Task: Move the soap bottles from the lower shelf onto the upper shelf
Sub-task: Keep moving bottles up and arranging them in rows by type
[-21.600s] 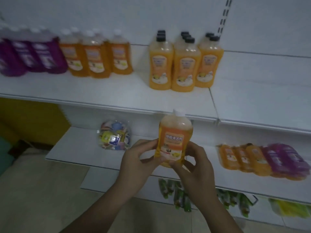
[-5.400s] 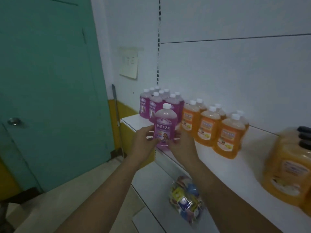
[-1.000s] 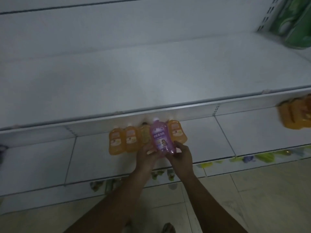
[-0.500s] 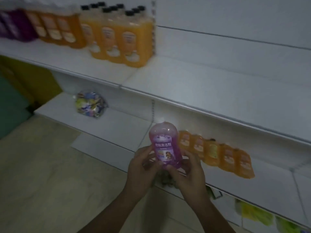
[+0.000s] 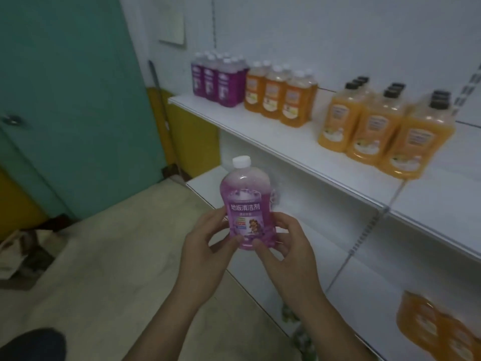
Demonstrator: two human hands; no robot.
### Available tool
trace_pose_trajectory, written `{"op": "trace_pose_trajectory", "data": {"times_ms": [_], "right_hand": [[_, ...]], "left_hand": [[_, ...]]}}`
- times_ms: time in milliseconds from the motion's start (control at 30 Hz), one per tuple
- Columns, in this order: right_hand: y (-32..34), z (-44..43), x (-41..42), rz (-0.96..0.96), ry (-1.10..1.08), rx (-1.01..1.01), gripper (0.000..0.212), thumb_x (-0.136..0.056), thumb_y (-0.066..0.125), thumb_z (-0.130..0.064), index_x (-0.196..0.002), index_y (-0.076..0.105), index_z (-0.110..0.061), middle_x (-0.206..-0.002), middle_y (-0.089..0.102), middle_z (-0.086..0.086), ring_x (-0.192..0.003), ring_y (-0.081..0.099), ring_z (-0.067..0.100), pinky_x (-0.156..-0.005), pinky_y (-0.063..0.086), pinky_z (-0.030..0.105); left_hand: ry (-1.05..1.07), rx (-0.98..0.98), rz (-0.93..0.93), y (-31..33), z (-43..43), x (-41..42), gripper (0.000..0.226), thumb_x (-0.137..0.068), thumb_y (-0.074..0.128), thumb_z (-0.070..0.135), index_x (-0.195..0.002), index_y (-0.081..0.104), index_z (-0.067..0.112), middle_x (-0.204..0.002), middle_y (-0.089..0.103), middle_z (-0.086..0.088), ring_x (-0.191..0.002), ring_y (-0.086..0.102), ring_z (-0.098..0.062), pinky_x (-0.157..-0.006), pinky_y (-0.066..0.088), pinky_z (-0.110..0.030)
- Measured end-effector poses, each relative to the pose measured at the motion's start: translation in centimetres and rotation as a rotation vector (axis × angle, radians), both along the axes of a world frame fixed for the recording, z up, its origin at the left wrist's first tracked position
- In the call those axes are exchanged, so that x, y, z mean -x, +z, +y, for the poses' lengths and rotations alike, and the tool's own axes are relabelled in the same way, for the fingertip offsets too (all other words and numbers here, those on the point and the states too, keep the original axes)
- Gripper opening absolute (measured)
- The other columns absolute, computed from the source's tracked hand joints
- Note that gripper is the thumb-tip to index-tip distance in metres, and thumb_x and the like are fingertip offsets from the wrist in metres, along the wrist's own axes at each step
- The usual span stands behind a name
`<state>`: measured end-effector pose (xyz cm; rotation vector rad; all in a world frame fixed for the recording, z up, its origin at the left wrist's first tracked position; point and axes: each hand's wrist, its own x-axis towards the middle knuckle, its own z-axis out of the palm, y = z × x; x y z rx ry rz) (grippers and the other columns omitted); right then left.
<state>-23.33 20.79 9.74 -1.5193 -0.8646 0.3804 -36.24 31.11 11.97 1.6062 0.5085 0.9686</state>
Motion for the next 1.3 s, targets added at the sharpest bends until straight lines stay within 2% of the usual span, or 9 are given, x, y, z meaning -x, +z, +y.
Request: {"op": "trace_pose_trajectory", "data": {"times_ms": [167,367,533,700,867,1033,1100,1167,1300], "right_hand": [[1.8,6.7,0.1,-0.029,0.078,-0.033,0.051,-0.091,0.077,-0.02,-0.124,0.052,-0.049,-0.118,0.066,-0.019,-0.104,0.07,0.008,-0.087,0.059,0.023],[3.1,15.3,-3.5,-0.088,0.102,-0.058,0.047,-0.089,0.078,-0.018,-0.126,0.057,-0.038,-0.116,0.068,-0.018,-0.105,0.067,0.008,-0.087,0.057,0.025],[4.7,22.2,-6.9,-0.105,0.112,-0.061,0.05,-0.086,0.082,-0.024,-0.127,0.058,-0.036,-0.117,0.067,-0.021,-0.109,0.064,0.0,-0.088,0.052,0.02],[6.2,28.3,-9.4,-0.133,0.15,-0.058,0.05,-0.085,0.082,-0.021,-0.121,0.056,-0.042,-0.11,0.066,-0.024,-0.1,0.064,-0.002,-0.083,0.052,0.018],[7.0,34.5,-11.0,-0.172,0.152,-0.033,0.049,-0.083,0.084,-0.027,-0.116,0.054,-0.048,-0.106,0.066,-0.028,-0.1,0.063,-0.007,-0.079,0.052,0.011],[8.2,43.0,-11.9,-0.21,0.112,-0.061,0.049,-0.08,0.086,-0.019,-0.101,0.053,-0.049,-0.095,0.067,-0.029,-0.092,0.064,-0.012,-0.072,0.048,0.004],[8.6,46.9,-12.4,-0.241,0.084,-0.059,0.049,-0.081,0.086,-0.017,-0.102,0.054,-0.047,-0.094,0.067,-0.033,-0.092,0.064,-0.011,-0.073,0.048,0.005],[8.8,50.7,-12.9,-0.265,0.04,-0.059,0.049,-0.082,0.085,-0.013,-0.105,0.054,-0.043,-0.096,0.068,-0.029,-0.092,0.065,-0.008,-0.074,0.049,0.007],[9.1,58.0,-14.5,-0.271,-0.049,0.001,0.047,-0.082,0.086,-0.019,-0.108,0.053,-0.039,-0.095,0.064,-0.027,-0.09,0.064,-0.013,-0.076,0.052,0.012]], "left_hand": [[0.056,0.013,-0.034,1.1,6.2,0.5,0.056,-0.087,0.076,-0.005,-0.13,0.068,0.029,-0.126,0.066,0.005,-0.117,0.067,-0.01,-0.091,0.059,-0.026],[0.125,-0.074,-0.03,2.1,14.2,-2.8,0.056,-0.085,0.077,-0.008,-0.132,0.068,0.022,-0.13,0.065,-0.004,-0.119,0.064,-0.017,-0.092,0.06,-0.03],[0.158,-0.09,-0.031,3.7,20.4,-5.8,0.054,-0.086,0.074,-0.01,-0.127,0.07,0.024,-0.123,0.065,-0.002,-0.117,0.064,-0.019,-0.094,0.06,-0.034],[0.21,-0.111,-0.007,5.0,26.0,-7.9,0.057,-0.086,0.075,-0.008,-0.131,0.066,0.026,-0.126,0.063,-0.004,-0.112,0.064,-0.015,-0.089,0.057,-0.021],[0.221,-0.107,-0.025,5.4,32.2,-9.5,0.059,-0.086,0.075,-0.007,-0.127,0.065,0.035,-0.127,0.062,0.002,-0.111,0.064,-0.003,-0.088,0.055,-0.016],[0.179,-0.151,-0.035,5.8,41.2,-11.0,0.06,-0.086,0.075,-0.008,-0.122,0.065,0.039,-0.126,0.064,0.005,-0.113,0.065,-0.002,-0.087,0.053,-0.014],[0.154,-0.173,-0.032,6.1,45.5,-11.6,0.061,-0.087,0.074,-0.007,-0.122,0.064,0.042,-0.126,0.064,0.006,-0.11,0.066,0.002,-0.086,0.053,-0.012],[0.128,-0.189,-0.027,6.5,50.0,-12.4,0.059,-0.087,0.075,-0.005,-0.122,0.065,0.041,-0.127,0.065,0.007,-0.109,0.066,0.003,-0.085,0.054,-0.014],[0.065,-0.224,0.027,6.6,58.8,-15.0,0.056,-0.088,0.077,-0.001,-0.131,0.062,0.03,-0.131,0.065,0.003,-0.113,0.066,-0.006,-0.087,0.058,-0.017]]}}
